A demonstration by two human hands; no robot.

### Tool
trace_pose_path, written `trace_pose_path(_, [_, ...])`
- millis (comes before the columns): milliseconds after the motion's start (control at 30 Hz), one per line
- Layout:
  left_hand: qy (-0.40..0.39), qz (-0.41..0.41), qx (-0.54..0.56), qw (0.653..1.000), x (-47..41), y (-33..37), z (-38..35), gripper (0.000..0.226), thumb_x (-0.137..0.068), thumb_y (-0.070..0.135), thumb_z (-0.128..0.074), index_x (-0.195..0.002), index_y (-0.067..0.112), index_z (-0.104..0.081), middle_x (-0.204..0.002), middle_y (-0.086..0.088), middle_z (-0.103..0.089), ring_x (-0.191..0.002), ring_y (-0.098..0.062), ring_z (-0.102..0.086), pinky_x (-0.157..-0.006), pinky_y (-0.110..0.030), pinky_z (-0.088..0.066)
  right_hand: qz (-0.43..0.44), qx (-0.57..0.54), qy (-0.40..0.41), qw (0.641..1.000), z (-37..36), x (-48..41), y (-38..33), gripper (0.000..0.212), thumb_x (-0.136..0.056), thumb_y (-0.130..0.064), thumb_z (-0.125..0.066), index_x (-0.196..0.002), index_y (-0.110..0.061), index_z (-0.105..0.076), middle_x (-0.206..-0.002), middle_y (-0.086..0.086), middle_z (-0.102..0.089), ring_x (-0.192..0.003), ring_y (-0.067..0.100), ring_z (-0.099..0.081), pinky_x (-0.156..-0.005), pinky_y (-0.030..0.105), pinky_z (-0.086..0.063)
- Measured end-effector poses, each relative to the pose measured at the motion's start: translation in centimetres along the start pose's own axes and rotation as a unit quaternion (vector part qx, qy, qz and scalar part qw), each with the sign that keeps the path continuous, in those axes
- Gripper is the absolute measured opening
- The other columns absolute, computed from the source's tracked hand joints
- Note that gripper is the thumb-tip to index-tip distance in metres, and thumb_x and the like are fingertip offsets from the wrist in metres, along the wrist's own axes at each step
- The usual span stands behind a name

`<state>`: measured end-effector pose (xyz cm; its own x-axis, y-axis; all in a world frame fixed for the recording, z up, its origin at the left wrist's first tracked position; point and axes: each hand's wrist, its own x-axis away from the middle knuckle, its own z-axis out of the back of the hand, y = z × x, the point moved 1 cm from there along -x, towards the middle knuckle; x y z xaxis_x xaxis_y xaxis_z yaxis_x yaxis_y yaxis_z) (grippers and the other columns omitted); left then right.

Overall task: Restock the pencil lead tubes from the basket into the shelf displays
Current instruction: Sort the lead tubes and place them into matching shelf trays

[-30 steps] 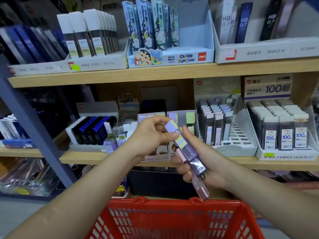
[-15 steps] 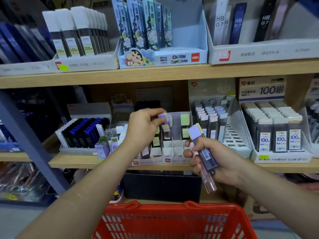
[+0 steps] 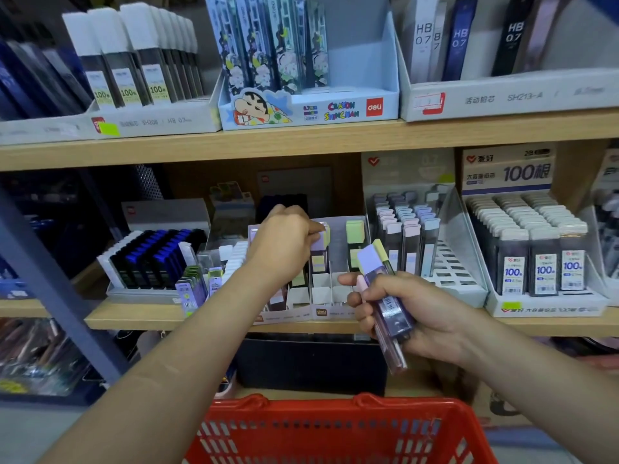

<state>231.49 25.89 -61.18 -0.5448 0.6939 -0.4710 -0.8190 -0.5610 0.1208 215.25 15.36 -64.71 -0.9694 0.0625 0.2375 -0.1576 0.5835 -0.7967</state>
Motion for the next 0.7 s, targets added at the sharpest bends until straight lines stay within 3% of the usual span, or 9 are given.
trace_pose_path(133, [0.006, 0.007, -0.011, 1.000, -0.4, 0.2, 0.5, 0.027, -0.096, 0.028, -0.055, -0.121, 0.027, -0.067, -0.116, -0.002, -0.067, -0.112, -0.022, -0.051, -0.094, -0.036, -0.039, -0.014, -0.001, 0.005, 1.000, -0.2, -0.1, 0.0, 0.048, -0.082, 0.008, -0.048, -0.129, 0.004, -0.053, -0.080, 0.017, -0.064, -0.060, 0.021, -0.060, -0.048, 0.027, -0.052])
trace_pose_path(267, [0.009, 0.008, -0.044, 0.999, -0.7, 0.3, 0.7, 0.026, -0.096, 0.030, -0.054, -0.119, 0.033, -0.066, -0.112, 0.003, -0.069, -0.113, -0.022, -0.048, -0.092, -0.036, -0.033, -0.044, 0.003, 0.004, 0.999, -0.7, 0.3, -0.1, 0.054, -0.072, -0.002, -0.054, -0.125, -0.002, -0.057, -0.098, 0.023, -0.071, -0.056, 0.020, -0.061, -0.045, 0.024, -0.050])
trace_pose_path(467, [0.031, 0.011, -0.054, 0.998, -0.2, 0.3, 0.6, 0.028, -0.092, 0.033, -0.058, -0.119, 0.031, -0.064, -0.115, 0.003, -0.062, -0.114, -0.023, -0.045, -0.085, -0.035, -0.035, -0.047, -0.006, -0.035, 0.998, -0.8, 0.2, 0.0, 0.041, -0.082, -0.011, -0.053, -0.123, -0.008, -0.058, -0.075, 0.008, -0.058, -0.046, 0.010, -0.043, -0.039, 0.018, -0.038])
trace_pose_path(567, [0.052, -0.008, 0.070, 0.996, 0.6, 1.1, 1.6, 0.020, -0.094, 0.030, -0.056, -0.103, 0.023, -0.073, -0.099, 0.003, -0.070, -0.096, -0.017, -0.056, -0.074, -0.027, -0.039, -0.052, 0.004, -0.041, 0.998, -1.0, 0.2, 0.1, 0.032, -0.083, -0.016, -0.059, -0.114, -0.011, -0.057, -0.069, 0.004, -0.052, -0.045, 0.008, -0.042, -0.038, 0.017, -0.037])
trace_pose_path(633, [0.008, 0.007, 0.200, 0.980, 1.4, 2.0, 2.6, 0.024, -0.095, 0.032, -0.056, -0.087, 0.019, -0.075, -0.080, 0.003, -0.072, -0.078, -0.013, -0.063, -0.065, -0.025, -0.044, -0.053, 0.011, -0.043, 0.998, -1.2, 0.1, 0.2, 0.031, -0.081, -0.018, -0.066, -0.109, -0.014, -0.052, -0.067, 0.002, -0.051, -0.044, 0.008, -0.042, -0.038, 0.017, -0.036])
trace_pose_path(700, [-0.065, 0.019, 0.301, 0.951, 2.0, 2.8, 3.5, 0.025, -0.093, 0.036, -0.059, -0.083, 0.020, -0.075, -0.072, 0.002, -0.071, -0.070, -0.009, -0.064, -0.065, -0.026, -0.049, -0.051, 0.014, -0.046, 0.998, -1.5, 0.0, 0.3, 0.034, -0.077, -0.019, -0.073, -0.102, -0.016, -0.049, -0.066, 0.001, -0.050, -0.044, 0.008, -0.042, -0.038, 0.016, -0.036])
